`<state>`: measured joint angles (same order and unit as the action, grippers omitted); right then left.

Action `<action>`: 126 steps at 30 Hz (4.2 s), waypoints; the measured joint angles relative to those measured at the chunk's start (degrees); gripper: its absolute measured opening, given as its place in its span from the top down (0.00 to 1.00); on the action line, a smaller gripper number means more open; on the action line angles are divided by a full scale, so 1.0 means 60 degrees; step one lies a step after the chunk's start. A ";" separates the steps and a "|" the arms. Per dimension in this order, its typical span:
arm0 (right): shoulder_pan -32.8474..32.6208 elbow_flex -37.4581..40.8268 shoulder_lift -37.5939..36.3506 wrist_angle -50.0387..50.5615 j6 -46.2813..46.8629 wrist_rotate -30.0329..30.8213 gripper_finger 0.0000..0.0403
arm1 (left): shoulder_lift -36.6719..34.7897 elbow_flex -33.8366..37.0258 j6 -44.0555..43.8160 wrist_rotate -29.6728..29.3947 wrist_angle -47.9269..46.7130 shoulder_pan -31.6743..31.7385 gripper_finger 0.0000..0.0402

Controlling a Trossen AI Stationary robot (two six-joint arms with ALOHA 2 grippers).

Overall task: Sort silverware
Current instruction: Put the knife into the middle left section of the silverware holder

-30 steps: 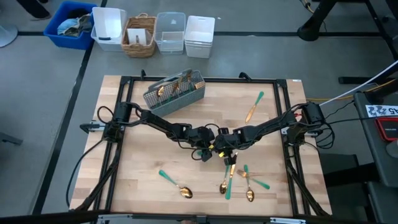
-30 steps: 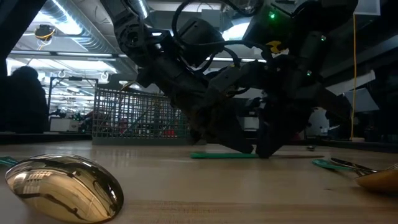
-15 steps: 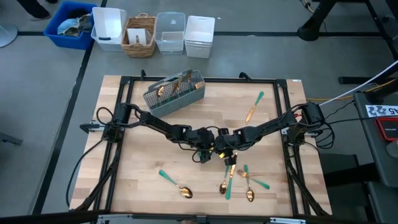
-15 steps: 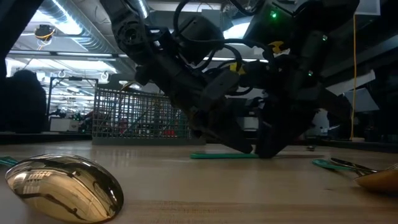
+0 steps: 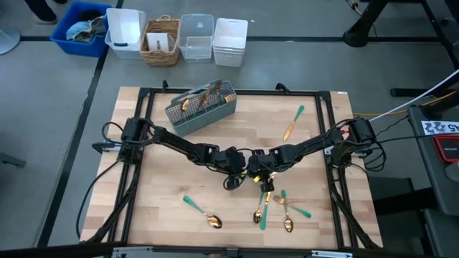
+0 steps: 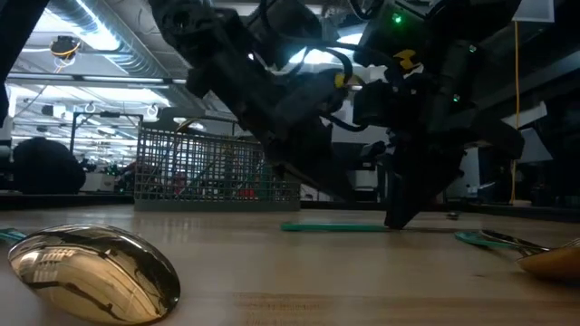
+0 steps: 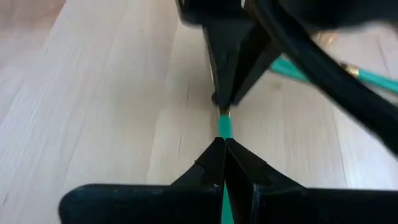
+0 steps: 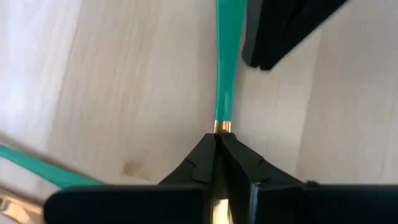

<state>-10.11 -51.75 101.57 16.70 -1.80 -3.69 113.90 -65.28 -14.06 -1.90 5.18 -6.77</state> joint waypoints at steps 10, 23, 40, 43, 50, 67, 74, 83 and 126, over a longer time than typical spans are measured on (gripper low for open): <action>0.0000 0.0007 0.0006 -0.0022 0.0338 0.0151 0.88 | -0.0217 0.0004 0.0164 0.0179 -0.1882 -0.0513 0.99; 0.0000 0.0007 0.0009 -0.0057 0.0335 0.0161 0.86 | -0.0217 -0.0007 0.0957 -0.0509 -0.2136 -0.1015 0.66; 0.0000 0.0007 0.0009 -0.0057 0.0334 0.0176 0.86 | -0.0363 0.0011 0.2623 -0.2418 -0.2652 -0.1419 0.60; 0.0000 0.0007 0.0009 -0.0057 0.0331 0.0176 0.86 | -0.0349 0.0015 0.2534 -0.2412 -0.2643 -0.1437 0.60; 0.0000 0.0007 0.0009 -0.0061 0.0331 0.0180 0.86 | -0.0315 0.0051 0.2053 -0.2374 -0.2621 -0.1383 0.60; 0.0000 0.0025 -0.0185 -0.0142 0.0326 0.0183 0.86 | -0.0341 0.0375 0.0555 -0.1186 -0.2381 -0.0862 0.78; 0.0000 0.0062 -0.0525 -0.0247 0.0327 0.0187 0.86 | -0.0326 0.0386 0.0388 -0.1195 -0.2213 -0.0862 0.84; 0.0000 0.0044 -0.0548 -0.0291 0.0327 0.0187 0.86 | -0.0319 0.0390 0.0408 -0.1208 -0.2157 -0.0873 0.86; 0.0000 0.0000 -0.2447 0.2555 0.0255 0.2020 0.86 | -0.0447 0.0382 0.0410 -0.1795 -0.0953 -0.0854 0.61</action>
<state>-10.11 -51.75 86.88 32.04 -0.27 8.43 111.22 -62.98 -11.60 -12.67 -0.54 -11.90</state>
